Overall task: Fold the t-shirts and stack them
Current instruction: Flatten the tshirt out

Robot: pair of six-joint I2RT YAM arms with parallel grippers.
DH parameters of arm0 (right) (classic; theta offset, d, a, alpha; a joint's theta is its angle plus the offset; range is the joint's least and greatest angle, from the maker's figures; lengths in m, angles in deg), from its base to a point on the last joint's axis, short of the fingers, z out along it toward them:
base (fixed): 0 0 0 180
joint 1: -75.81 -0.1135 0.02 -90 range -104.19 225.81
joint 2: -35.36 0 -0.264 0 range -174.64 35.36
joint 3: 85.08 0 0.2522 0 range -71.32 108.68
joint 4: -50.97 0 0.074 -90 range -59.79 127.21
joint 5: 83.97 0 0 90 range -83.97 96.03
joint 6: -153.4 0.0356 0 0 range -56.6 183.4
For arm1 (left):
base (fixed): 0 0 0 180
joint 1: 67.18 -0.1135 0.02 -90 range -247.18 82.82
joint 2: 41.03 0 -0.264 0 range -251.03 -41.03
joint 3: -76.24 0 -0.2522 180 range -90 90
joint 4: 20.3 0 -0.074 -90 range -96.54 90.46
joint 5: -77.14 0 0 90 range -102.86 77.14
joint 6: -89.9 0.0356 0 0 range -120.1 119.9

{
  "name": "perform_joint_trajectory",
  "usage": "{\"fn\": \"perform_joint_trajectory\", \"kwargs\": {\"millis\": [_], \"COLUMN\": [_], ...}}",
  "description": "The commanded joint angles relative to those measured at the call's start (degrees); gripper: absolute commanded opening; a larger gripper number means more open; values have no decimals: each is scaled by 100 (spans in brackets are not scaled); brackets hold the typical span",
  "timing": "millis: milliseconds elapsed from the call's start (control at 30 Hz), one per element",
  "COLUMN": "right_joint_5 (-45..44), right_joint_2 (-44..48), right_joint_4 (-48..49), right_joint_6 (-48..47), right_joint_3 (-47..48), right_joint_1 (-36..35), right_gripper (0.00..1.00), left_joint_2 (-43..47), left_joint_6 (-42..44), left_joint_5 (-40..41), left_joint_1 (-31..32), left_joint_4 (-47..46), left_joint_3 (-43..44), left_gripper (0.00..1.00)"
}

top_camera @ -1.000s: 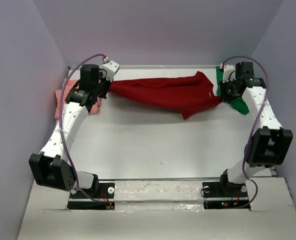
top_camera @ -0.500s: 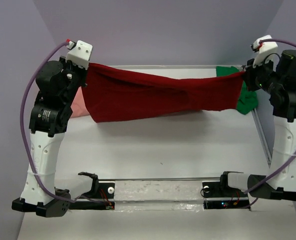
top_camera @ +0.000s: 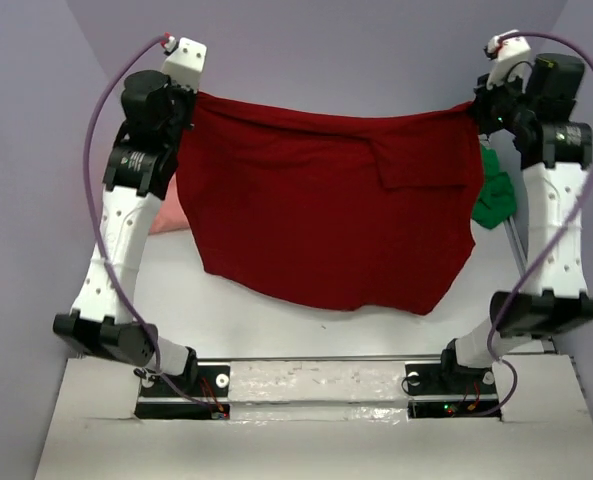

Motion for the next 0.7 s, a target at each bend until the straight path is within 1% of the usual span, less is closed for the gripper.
{"fn": "perform_joint_trajectory", "kwargs": {"millis": [0,33,100,167,200,233,267,333,400,467,500,567,600,667], "right_joint_5": [-25,-7,72,124,212,265,300,336,336,397,423,581,669,749], "right_joint_2": [-939,-1323,-1738,-2291,-2451,-2583,-2802,-2944,-2823,-2516,-2105,-1629,-1148,-688], "right_joint_4": [633,695,660,581,477,441,388,239,212,273,308,396,422,432], "right_joint_6": [107,125,133,203,221,239,283,309,283,248,248,265,274,274], "right_joint_3": [188,328,908,1365,1854,2103,2358,3059,3204,3038,2654,2161,1662,1141], "right_joint_1": [-14,-14,-14,-14,-14,-14,-14,-14,-14,-14,-14,-14,-14,-14], "right_gripper": [0,0,0,0,0,0,0,0,0,0,0,0,0,0], "left_joint_2": [-643,-802,-1303,-1689,-2091,-2278,-2602,-2850,-2826,-2580,-2231,-1781,-1266,-710], "left_joint_6": [25,16,-71,-211,-247,-282,-378,-441,-423,-344,-344,-335,-318,-283], "left_joint_5": [472,533,534,525,516,542,551,656,744,833,815,771,710,692], "left_joint_1": [-58,-58,-67,-67,-67,-67,-67,-58,-32,30,38,39,39,21], "left_joint_4": [-776,-829,-812,-550,-452,-355,-189,-21,23,-47,-64,-152,-196,-424], "left_joint_3": [-8,62,535,1053,1665,1967,2623,3259,3630,3500,3230,2755,2152,1420], "left_gripper": [0,0,0,0,0,0,0,0,0,0,0,0,0,0]}}
